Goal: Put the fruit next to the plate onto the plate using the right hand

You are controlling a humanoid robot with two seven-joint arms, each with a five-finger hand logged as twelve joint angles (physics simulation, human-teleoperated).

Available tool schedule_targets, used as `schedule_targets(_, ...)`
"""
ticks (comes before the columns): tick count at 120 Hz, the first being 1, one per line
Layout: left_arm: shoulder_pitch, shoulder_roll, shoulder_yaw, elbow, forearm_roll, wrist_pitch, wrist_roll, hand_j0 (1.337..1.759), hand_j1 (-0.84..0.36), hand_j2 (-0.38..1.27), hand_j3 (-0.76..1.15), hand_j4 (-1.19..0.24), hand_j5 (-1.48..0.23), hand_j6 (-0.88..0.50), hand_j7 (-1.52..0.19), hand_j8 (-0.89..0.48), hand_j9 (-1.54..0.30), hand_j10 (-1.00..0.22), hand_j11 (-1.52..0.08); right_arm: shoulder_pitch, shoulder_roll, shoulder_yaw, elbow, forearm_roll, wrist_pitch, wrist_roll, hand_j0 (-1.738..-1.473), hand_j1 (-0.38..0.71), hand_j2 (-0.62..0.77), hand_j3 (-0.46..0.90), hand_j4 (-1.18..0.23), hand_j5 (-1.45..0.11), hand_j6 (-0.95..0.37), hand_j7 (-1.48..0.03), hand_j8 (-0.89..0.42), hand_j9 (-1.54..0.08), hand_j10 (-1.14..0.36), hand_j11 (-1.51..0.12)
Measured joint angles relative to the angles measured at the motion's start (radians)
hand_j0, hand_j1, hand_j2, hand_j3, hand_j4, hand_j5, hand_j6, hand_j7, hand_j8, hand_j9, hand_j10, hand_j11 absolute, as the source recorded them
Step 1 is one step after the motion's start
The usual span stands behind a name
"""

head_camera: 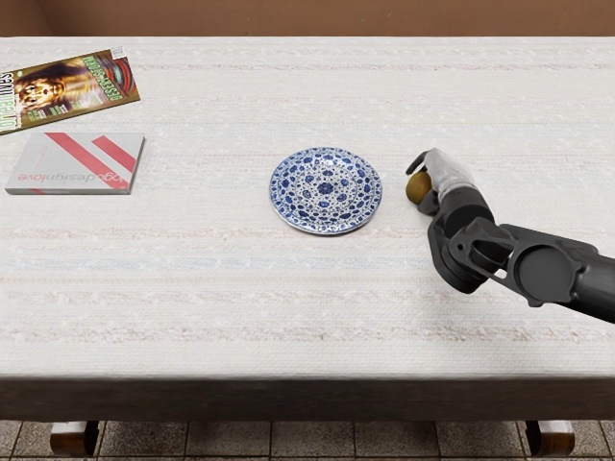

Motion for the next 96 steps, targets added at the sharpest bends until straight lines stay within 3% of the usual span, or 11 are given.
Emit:
schedule_targets(43,0.0,0.0,0.0,0.0,0.0,0.0,0.0,1.658,0.35,0.0,0.0,0.0,0.0,0.0,0.0,0.0,0.0,0.0,0.0,0.029,-0.012,0.01,0.0,0.011,0.004,0.0,-1.656,0.24,0.27,0.0,-0.61,-0.81,-0.49,-0.8,-0.45,-0.81,-0.61,-0.81)
schedule_targets(96,0.0,0.0,0.0,0.0,0.0,0.0,0.0,1.658,0.35,0.0,0.0,0.0,0.0,0.0,0.0,0.0,0.0,0.0,0.0,0.134,-0.009,0.084,0.0,0.036,0.121,0.0,-1.658,0.28,0.39,0.0,-0.64,-0.86,-0.51,-0.84,-0.45,-0.84,-0.65,-0.84)
